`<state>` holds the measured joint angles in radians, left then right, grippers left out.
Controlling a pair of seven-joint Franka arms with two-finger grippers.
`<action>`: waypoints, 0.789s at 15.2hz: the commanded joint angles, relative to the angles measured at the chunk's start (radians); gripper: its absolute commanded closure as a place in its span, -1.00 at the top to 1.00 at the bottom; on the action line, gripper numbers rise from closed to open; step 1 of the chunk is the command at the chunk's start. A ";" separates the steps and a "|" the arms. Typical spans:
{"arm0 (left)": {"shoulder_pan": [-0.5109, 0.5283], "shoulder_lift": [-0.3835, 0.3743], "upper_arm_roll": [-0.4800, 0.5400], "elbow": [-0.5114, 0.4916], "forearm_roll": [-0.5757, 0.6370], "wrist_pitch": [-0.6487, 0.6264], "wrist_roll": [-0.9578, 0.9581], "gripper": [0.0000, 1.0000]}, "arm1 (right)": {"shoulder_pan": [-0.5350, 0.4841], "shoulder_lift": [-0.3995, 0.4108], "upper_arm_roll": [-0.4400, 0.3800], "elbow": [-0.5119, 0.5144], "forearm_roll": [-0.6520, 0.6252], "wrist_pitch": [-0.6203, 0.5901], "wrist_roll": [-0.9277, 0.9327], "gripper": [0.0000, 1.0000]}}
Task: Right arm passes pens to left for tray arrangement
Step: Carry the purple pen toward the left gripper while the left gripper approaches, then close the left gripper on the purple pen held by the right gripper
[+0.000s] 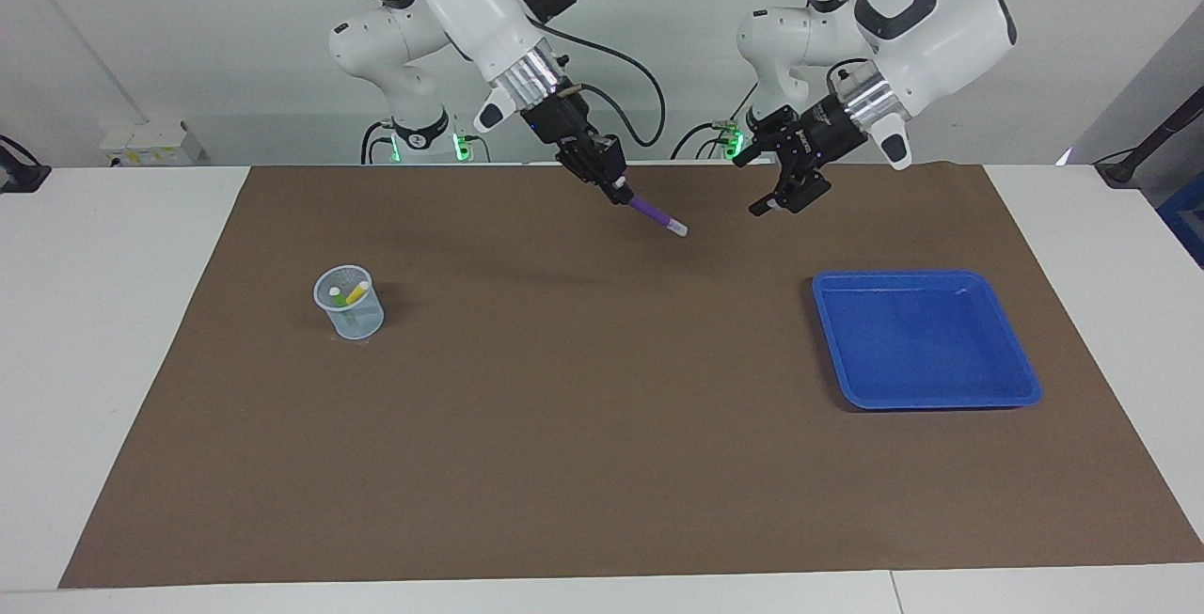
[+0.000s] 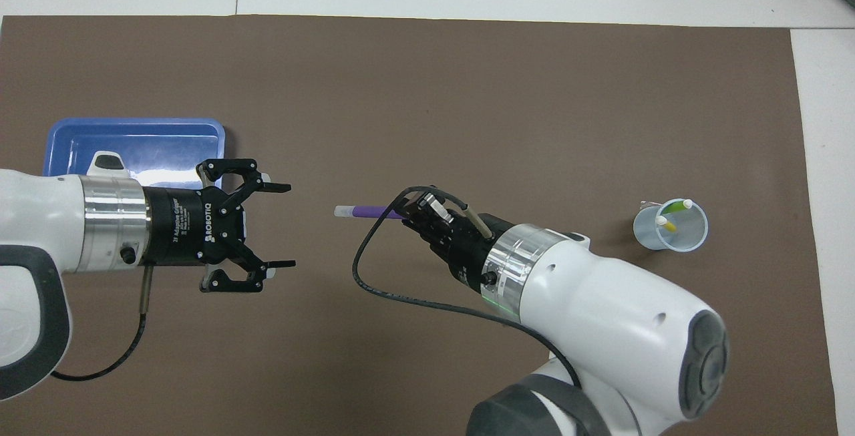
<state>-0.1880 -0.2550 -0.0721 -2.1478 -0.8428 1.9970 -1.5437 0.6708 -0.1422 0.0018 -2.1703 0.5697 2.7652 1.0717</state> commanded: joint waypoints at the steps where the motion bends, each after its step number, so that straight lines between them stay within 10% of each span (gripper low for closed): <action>1: -0.063 -0.058 0.014 -0.081 -0.044 0.090 -0.021 1.00 | 0.059 -0.039 -0.003 -0.092 0.024 0.140 0.013 -1.00; 12: -0.254 -0.053 0.014 -0.161 -0.105 0.414 -0.022 1.00 | 0.073 -0.040 0.011 -0.098 0.024 0.142 -0.052 -1.00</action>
<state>-0.3965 -0.2831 -0.0713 -2.2671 -0.9274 2.3544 -1.5562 0.7433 -0.1503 0.0117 -2.2430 0.5697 2.9189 1.0621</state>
